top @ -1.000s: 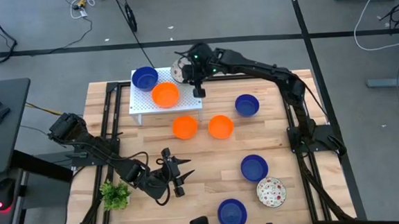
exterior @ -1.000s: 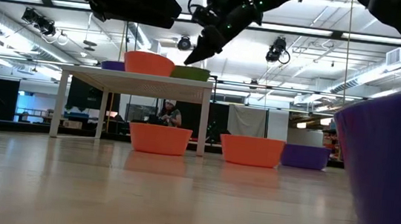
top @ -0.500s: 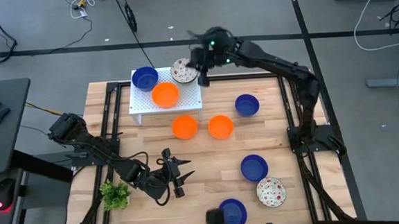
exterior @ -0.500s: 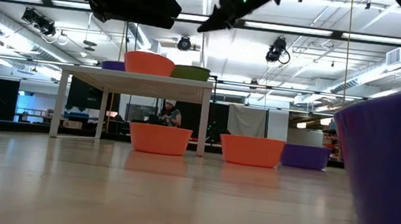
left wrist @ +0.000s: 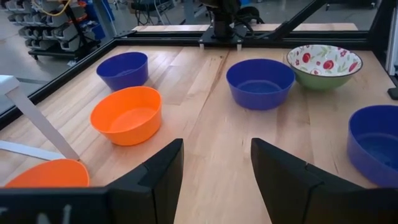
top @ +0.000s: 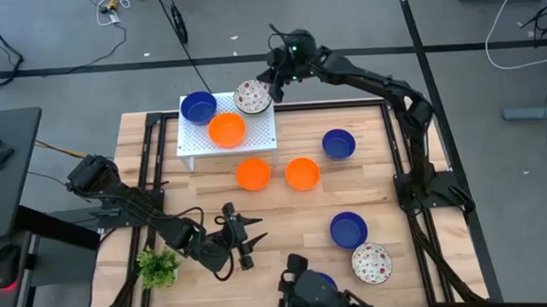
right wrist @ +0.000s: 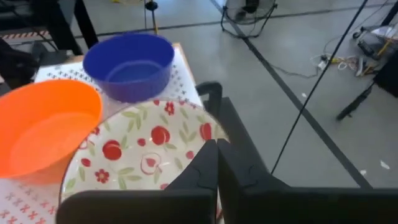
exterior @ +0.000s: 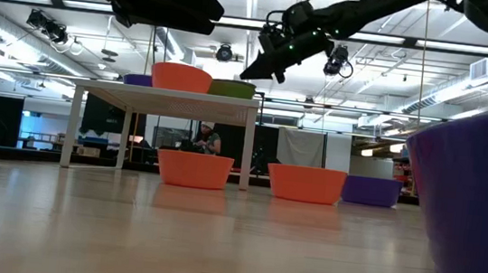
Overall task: Pick & Place Mini bowls
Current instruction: Stack the white bowl on top of the white bowl on the shelf, then stack the left orange bowl on top of the orange bowl on the shelf
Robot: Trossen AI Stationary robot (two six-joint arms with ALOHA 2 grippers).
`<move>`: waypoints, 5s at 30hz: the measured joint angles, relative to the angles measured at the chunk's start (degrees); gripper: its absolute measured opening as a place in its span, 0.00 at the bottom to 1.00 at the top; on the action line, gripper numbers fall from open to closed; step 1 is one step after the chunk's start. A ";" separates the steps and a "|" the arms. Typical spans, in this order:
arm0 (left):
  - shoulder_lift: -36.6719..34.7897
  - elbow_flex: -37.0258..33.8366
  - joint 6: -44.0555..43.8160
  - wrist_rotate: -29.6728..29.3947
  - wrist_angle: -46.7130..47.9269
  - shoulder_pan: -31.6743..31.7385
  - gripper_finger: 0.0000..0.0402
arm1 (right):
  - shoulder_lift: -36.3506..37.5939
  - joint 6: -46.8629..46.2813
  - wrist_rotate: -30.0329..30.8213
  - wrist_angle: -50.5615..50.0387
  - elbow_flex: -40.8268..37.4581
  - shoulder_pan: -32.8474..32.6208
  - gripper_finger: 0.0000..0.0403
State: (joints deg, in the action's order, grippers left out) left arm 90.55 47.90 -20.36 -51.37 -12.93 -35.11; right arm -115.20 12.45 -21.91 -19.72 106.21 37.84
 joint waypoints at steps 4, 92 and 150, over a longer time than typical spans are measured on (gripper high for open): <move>0.00 0.00 -0.02 0.13 0.01 0.02 0.48 | -0.48 -0.69 1.02 -0.15 -0.02 0.20 0.00; 7.19 4.02 4.46 26.91 24.58 28.99 0.45 | 48.31 -14.95 63.60 28.06 -76.87 -84.91 0.02; -2.80 45.31 8.51 28.53 75.54 45.73 0.01 | 48.32 -16.31 62.88 27.07 -76.87 -84.28 0.02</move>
State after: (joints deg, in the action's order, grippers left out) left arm 87.75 93.21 -11.85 -22.84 62.61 10.62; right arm -66.87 -3.86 40.97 7.34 29.34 -46.44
